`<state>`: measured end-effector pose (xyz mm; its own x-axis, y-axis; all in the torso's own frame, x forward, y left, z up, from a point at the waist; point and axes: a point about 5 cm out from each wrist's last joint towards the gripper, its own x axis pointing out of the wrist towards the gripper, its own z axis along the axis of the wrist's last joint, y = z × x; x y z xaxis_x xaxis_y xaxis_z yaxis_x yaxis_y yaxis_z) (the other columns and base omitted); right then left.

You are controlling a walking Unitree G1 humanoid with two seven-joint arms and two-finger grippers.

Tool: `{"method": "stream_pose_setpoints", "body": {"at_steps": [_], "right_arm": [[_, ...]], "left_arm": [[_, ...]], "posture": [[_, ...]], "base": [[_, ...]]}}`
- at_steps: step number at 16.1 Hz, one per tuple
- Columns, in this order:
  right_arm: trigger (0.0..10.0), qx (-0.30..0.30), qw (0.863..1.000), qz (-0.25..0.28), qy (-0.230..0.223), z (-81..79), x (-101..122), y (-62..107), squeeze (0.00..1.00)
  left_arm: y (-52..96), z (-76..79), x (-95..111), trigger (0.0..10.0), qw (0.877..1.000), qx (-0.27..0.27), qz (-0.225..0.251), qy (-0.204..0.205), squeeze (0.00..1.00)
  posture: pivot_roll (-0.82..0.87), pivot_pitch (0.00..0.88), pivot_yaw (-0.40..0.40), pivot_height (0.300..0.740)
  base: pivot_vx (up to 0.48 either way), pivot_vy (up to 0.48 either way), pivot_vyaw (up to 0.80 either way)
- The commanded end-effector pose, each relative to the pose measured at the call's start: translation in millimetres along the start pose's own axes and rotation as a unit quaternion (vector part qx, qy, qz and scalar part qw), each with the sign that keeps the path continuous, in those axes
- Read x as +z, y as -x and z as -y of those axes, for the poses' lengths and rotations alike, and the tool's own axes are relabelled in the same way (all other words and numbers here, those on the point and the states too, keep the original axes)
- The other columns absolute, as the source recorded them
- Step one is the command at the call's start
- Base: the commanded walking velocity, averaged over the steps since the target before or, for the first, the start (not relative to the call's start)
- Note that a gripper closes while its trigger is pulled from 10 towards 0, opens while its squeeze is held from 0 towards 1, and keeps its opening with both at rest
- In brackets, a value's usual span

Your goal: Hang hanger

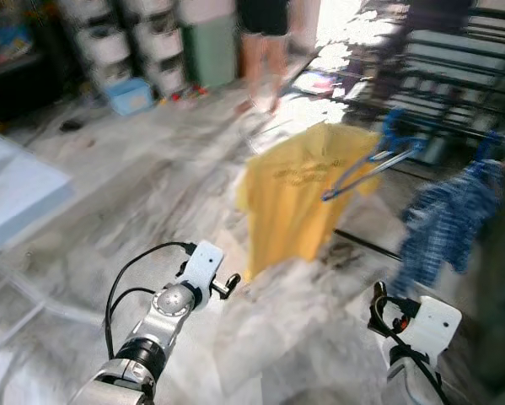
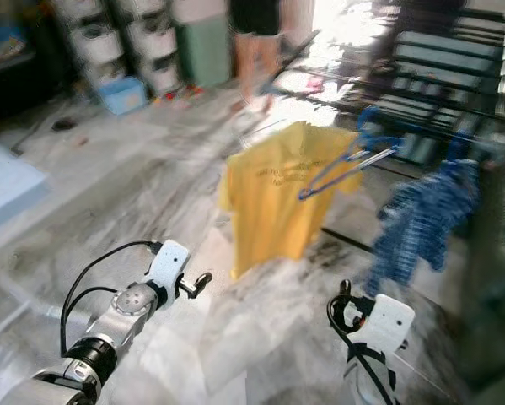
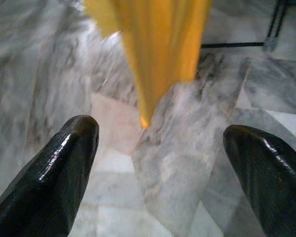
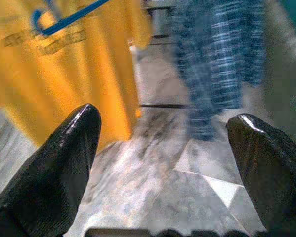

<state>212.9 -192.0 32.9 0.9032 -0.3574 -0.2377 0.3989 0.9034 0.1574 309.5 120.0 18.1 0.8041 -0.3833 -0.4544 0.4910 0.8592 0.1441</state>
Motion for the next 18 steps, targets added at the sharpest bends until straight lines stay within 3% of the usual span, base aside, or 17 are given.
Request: {"method": "stream_pose_setpoints", "body": {"at_steps": [1, 18], "right_arm": [[10.0, 0.01, 1.0, -0.005, -0.006, -5.3, -1.5, 0.5, 0.93], [10.0, 0.047, 0.999, -0.008, 0.002, -11.4, 1.4, 0.0, 0.93]], "left_arm": [[2.6, -4.6, -5.5, 10.0, 1.0, 0.014, -0.007, 0.009, 0.0], [5.5, 0.2, -15.8, 10.0, 0.999, 0.027, -0.018, 0.0, 0.0]], "posture": [[0.17, 0.0, -0.014, 0.74], [0.16, 0.0, -0.039, 0.74]], "base": [[0.0, 0.371, 0.8], [0.0, 0.465, 0.79]]}}
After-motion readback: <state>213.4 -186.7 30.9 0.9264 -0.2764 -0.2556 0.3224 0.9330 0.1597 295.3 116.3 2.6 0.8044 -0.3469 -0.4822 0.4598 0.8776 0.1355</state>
